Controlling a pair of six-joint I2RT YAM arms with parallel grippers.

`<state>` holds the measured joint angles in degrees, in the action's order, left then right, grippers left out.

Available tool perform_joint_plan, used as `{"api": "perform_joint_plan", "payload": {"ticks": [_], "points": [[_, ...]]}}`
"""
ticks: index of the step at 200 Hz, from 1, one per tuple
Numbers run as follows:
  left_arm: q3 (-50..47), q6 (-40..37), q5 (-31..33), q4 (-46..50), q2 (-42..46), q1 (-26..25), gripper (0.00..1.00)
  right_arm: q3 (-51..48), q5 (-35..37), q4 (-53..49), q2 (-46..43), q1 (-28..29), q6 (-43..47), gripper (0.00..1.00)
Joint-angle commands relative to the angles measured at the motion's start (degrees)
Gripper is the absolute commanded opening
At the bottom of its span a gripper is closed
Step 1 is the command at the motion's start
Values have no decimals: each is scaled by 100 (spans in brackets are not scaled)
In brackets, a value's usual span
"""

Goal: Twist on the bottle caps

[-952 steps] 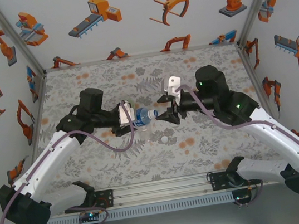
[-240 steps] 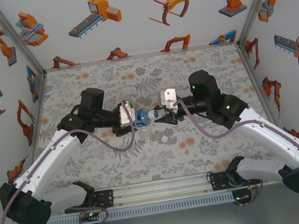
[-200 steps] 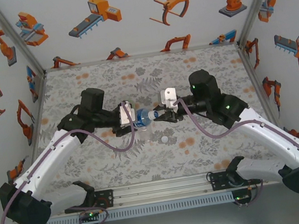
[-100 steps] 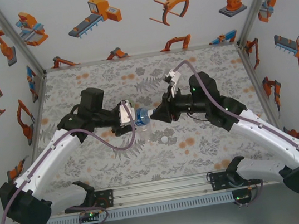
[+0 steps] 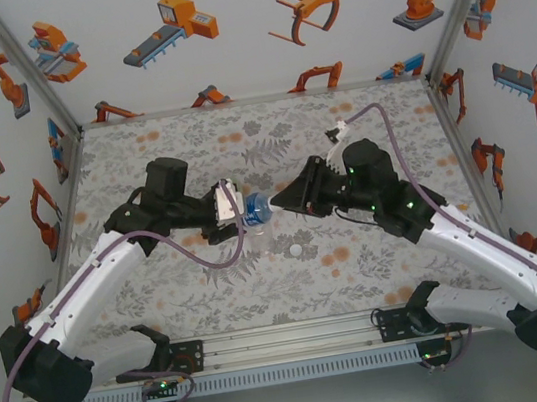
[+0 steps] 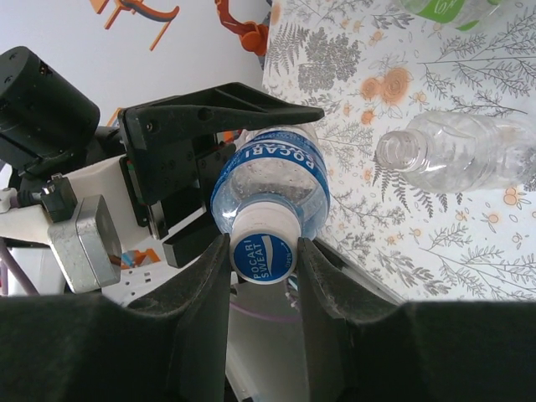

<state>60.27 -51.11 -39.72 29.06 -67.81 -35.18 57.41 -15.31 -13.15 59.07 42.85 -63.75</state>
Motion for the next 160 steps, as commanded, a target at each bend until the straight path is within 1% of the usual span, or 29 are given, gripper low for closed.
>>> {"api": "perform_joint_plan", "payload": {"ticks": [1,10,27,34,39,48,71,78,90,108,116,137,160], "points": [[98,-168,-442,105,117,-77,2,380,555,0,-164,-75,759,37],[105,-170,-440,107,108,-71,2,385,548,36,-262,-77,1406,43],[108,-170,-448,108,107,-69,2,337,513,92,-439,-75,2743,48],[100,-163,-448,108,115,-73,2,324,437,109,-478,-76,3202,50],[94,-172,-444,107,119,-76,2,324,311,130,-517,-75,3713,51],[85,-183,-441,109,129,-70,2,323,8,161,-543,-77,4501,52],[82,-172,-439,103,115,-82,2,382,-1144,136,-510,-72,6395,54],[85,-176,-436,112,120,-83,2,414,-1444,96,-475,-69,6881,55],[85,-184,-436,104,137,-85,2,440,-1774,92,-416,-72,7454,56],[84,-179,-431,104,134,-82,2,446,-2202,77,-303,-71,8119,56],[88,-176,-433,107,119,-86,2,442,-2284,82,-259,-71,8282,56],[72,-189,-434,103,145,-93,2,396,-2325,245,-174,-66,8334,55],[70,-192,-434,106,128,-93,2,398,-2408,310,-116,-70,8339,52]]}}
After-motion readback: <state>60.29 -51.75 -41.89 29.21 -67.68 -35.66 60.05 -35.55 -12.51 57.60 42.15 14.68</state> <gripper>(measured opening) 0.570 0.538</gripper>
